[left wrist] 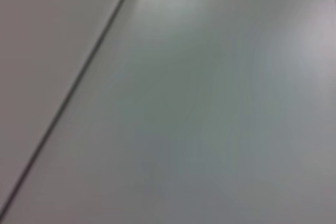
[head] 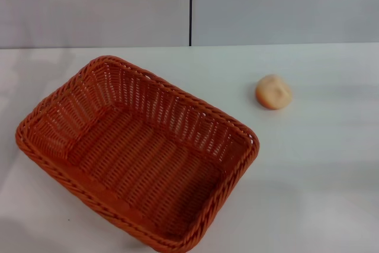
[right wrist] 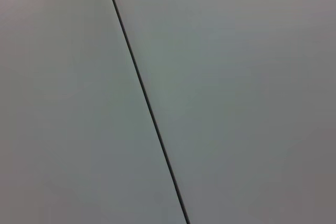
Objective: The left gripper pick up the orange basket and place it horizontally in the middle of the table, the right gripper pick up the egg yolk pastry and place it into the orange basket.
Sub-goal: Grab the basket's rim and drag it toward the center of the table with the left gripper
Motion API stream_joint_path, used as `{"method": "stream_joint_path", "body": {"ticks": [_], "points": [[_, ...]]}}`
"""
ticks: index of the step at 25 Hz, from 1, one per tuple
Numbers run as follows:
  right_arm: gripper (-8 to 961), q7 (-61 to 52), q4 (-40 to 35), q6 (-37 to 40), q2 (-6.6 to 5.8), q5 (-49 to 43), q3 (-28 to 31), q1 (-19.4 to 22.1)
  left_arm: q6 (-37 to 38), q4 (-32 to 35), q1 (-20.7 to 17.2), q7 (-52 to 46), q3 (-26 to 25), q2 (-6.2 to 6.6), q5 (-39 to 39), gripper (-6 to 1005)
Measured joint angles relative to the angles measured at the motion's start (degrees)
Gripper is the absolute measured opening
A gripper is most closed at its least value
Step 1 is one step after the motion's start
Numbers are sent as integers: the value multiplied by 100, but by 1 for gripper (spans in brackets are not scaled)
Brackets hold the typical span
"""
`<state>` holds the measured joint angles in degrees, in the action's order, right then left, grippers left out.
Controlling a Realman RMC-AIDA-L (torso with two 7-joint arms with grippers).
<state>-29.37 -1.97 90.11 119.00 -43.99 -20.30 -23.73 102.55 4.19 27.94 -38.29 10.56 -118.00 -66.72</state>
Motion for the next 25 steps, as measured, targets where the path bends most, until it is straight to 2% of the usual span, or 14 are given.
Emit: {"method": "stream_joint_path", "body": {"ticks": [7, 10, 12, 15, 17, 22, 25], "points": [[473, -71, 163, 41, 3, -98, -3, 96, 0, 669, -103, -1046, 490, 7, 2, 800], [473, -77, 237, 44, 4, -147, -4, 143, -142, 1340, -188, -1847, 1121, 64, 0, 800], [473, -81, 281, 49, 8, -189, -9, 177, -325, 1887, -253, -2492, 1689, 145, -3, 800], [473, -85, 340, 53, 7, -258, -13, 234, -624, 2806, -348, -3471, 2483, 345, -113, 800], [473, -86, 371, 56, 9, -274, -12, 274, -773, 3294, -352, -4081, 2692, 481, -381, 800], [473, -88, 441, 122, 4, -369, -10, 376, -864, 4298, -177, -5276, 2738, 775, -1597, 800], [473, -138, 443, 165, 3, -374, -8, 421, -918, 4671, 9, -5850, 2718, 879, -2435, 800]]}}
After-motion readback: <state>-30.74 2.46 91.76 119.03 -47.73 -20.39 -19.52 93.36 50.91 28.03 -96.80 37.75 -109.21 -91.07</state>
